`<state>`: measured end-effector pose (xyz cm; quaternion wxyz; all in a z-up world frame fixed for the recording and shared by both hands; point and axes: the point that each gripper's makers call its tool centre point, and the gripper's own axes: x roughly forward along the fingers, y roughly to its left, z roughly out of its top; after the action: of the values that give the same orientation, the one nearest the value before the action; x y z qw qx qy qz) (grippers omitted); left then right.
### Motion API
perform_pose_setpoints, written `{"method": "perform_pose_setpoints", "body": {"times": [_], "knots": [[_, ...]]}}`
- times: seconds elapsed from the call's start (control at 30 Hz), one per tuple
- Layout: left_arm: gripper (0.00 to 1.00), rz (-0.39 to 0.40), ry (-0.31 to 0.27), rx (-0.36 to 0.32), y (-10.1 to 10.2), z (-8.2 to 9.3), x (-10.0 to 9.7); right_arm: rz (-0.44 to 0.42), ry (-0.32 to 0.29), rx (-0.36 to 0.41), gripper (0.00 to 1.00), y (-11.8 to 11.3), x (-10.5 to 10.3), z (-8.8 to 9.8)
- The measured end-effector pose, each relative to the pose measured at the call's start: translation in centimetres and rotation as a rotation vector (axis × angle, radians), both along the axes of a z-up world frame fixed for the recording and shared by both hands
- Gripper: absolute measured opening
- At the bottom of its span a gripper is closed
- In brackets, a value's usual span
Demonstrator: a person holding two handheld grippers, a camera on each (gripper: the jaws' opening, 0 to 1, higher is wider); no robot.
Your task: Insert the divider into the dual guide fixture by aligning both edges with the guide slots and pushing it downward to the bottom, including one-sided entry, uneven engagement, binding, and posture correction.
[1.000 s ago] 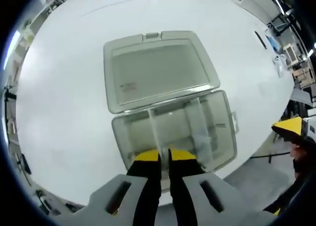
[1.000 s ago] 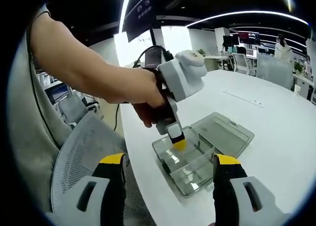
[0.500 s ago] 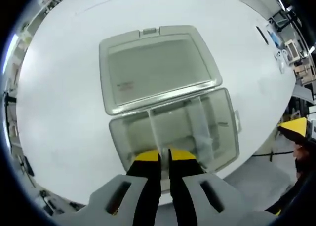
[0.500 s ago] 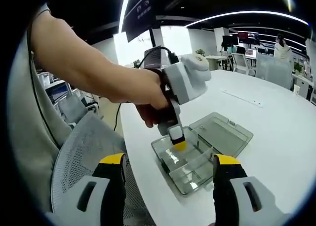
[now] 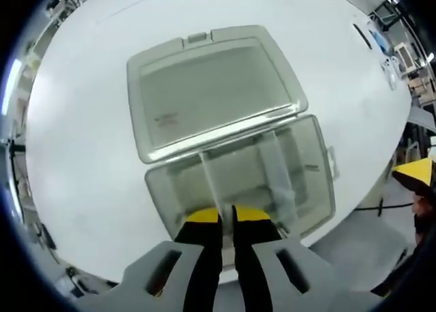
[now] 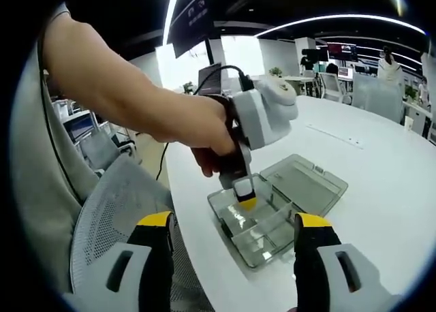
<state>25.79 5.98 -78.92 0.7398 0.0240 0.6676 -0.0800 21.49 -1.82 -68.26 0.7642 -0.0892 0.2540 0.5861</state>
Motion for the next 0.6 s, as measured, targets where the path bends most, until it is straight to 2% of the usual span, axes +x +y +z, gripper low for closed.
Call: {"method": "perform_pose_setpoints", "body": {"times": [0.6], "knots": [[0.02, -0.005, 0.001, 0.010, 0.0, -1.1, 0.0, -0.009, 0.010, -0.009, 0.70, -0.4, -0.1, -0.4]]}}
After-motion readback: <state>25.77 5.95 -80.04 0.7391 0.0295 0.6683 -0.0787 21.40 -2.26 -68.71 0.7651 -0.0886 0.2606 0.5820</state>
